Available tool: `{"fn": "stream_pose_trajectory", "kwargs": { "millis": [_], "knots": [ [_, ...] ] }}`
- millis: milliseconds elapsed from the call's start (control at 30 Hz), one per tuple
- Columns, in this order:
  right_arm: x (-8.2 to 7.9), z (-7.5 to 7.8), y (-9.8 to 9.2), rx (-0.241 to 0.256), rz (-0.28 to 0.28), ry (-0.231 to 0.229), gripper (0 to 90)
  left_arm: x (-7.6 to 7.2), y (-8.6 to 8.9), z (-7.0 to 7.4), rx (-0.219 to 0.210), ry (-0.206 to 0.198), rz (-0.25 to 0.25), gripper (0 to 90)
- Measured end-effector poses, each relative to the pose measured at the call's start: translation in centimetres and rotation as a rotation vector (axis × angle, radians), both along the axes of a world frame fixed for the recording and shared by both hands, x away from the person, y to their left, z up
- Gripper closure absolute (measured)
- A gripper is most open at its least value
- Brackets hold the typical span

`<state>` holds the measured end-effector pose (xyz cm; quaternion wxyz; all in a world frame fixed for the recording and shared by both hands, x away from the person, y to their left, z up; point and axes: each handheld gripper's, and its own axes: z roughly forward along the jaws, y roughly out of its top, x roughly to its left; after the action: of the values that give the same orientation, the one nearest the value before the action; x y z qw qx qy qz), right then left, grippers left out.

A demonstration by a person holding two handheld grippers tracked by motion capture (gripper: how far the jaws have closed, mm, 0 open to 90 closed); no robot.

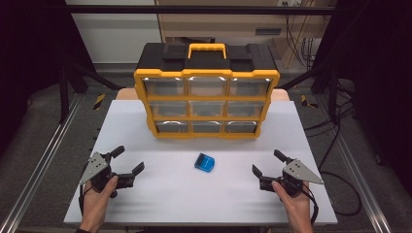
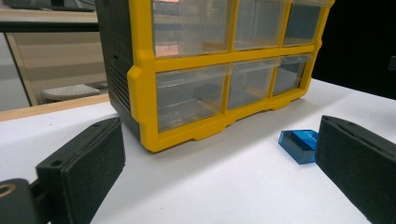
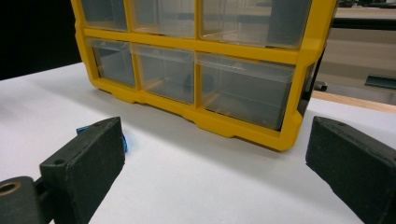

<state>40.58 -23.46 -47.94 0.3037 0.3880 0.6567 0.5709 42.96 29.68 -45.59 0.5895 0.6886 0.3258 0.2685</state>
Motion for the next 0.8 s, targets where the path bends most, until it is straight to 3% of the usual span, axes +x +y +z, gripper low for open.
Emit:
{"fn": "stream_pose_trajectory", "kwargs": {
  "millis": [200, 400, 767, 800],
  "knots": [
    [-0.2, -0.1, 0.5, -0.041, 0.004, 0.002, 5.0, 0.0, 0.1, 0.0, 0.007, -0.008, 0.012, 1.6],
    [-0.5, 0.0, 1.0, -0.079, -0.015, -0.007, 5.0, -0.2, -0.6, 0.1, 0.063, -0.008, 0.032, 1.6],
    [-0.8, -0.1, 0.9, -0.06, -0.027, 0.011, 4.5, -0.5, -2.3, 0.2, 0.156, -0.017, 0.036, 1.8],
    [-0.8, -0.1, 0.9, -0.062, -0.029, 0.009, 4.6, -0.5, -2.8, 0.3, 0.189, -0.021, 0.035, 2.0]
  ]
}}
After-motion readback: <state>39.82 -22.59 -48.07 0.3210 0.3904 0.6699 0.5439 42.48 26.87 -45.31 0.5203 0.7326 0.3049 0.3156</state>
